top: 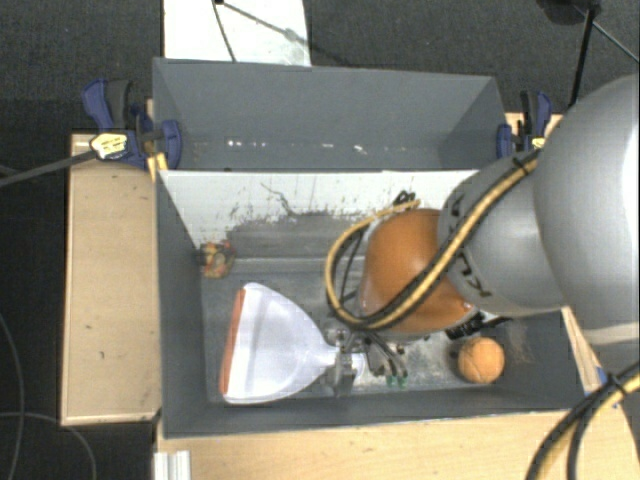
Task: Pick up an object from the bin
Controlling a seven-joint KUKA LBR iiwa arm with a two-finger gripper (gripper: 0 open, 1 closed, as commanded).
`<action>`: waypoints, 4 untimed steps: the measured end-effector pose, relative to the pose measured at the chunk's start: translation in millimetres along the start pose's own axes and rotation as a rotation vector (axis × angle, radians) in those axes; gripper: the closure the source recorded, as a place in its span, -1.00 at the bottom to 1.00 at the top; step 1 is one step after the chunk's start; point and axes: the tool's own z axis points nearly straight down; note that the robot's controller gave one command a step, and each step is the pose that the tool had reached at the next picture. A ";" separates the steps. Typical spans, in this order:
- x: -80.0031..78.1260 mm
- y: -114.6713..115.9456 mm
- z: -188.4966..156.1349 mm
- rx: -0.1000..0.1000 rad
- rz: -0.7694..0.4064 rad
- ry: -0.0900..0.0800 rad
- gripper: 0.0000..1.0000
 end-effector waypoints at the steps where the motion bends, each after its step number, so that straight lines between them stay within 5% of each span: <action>1: 0.2 0.3 -4.3 0.000 0.000 0.000 1.00; 4: 1.2 -0.5 -14.8 0.002 0.003 0.003 1.00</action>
Offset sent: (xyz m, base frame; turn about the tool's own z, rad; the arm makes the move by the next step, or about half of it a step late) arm 0.0000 0.0000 0.0080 0.0000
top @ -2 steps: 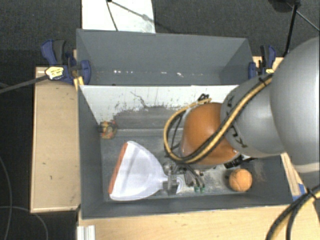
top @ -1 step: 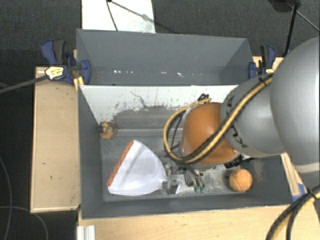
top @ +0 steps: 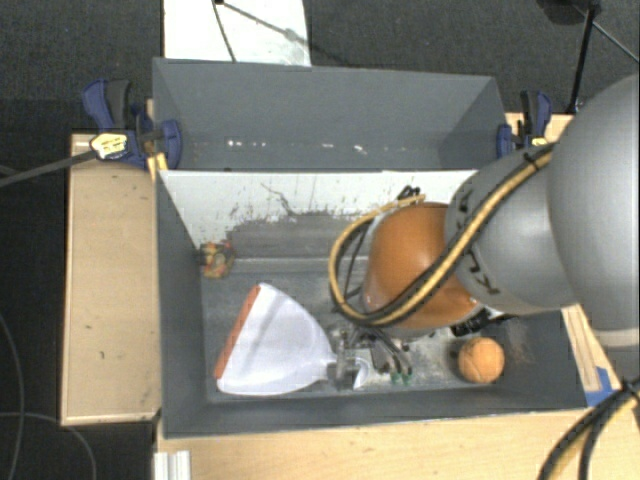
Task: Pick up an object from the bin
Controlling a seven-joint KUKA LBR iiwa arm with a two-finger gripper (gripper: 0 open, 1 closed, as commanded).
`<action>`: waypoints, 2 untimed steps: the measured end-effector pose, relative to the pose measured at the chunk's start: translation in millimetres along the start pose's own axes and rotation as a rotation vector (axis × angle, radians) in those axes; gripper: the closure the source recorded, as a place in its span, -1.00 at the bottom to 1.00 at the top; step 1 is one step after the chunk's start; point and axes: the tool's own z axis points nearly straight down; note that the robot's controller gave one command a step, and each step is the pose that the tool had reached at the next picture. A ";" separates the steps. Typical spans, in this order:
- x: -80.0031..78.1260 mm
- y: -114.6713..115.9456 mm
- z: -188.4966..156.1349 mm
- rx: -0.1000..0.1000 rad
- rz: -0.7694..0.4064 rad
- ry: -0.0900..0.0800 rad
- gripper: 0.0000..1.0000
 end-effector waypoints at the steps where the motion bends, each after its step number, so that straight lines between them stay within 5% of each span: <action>1: -1.7 0.2 -25.0 -0.001 0.004 -0.005 1.00; 2: -2.0 0.3 -22.8 -0.001 0.004 -0.007 1.00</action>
Offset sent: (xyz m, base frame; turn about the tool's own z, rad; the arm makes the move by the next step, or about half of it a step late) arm 0.0001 0.0000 0.0055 0.0000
